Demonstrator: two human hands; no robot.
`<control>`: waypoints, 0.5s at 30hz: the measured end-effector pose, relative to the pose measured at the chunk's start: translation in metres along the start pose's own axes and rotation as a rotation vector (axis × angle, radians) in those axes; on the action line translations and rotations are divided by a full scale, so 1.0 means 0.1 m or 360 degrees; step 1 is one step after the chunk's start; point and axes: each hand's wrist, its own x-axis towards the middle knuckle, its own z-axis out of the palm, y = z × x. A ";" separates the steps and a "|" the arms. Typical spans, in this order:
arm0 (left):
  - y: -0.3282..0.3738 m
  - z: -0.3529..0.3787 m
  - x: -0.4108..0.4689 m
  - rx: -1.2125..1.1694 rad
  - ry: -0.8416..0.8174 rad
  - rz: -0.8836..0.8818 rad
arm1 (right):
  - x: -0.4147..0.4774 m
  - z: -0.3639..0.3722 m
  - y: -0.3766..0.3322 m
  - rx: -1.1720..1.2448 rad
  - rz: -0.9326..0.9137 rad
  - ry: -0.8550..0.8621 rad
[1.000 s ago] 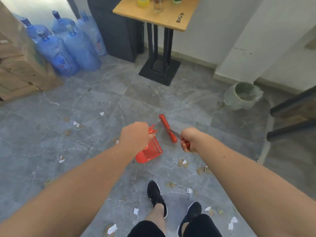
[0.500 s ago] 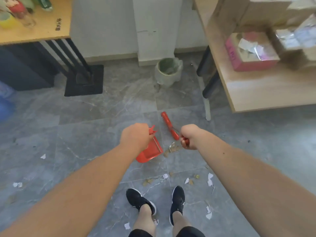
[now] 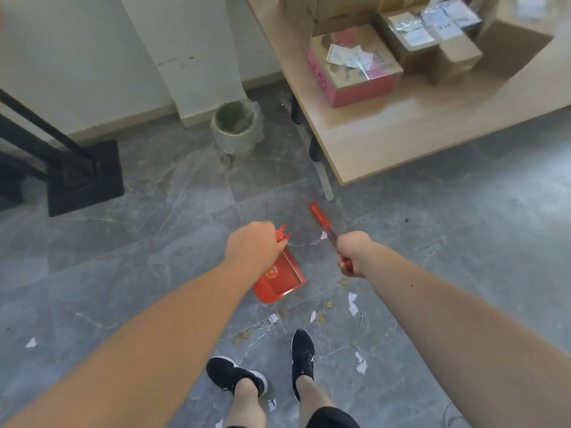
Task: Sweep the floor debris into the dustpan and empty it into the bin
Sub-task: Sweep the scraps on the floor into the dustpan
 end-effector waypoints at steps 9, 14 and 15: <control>0.71 0.20 0.20 0.0104 -0.0067 0.0144 | 0.45 -0.74 0.16 0.0211 0.0070 0.0072; 0.87 0.35 0.22 0.0128 -0.0122 0.0156 | 0.64 -0.79 0.25 0.0367 0.0144 0.0033; 0.86 0.37 0.21 0.0129 -0.0129 0.0152 | 0.62 -0.75 0.26 0.0411 0.0164 0.0019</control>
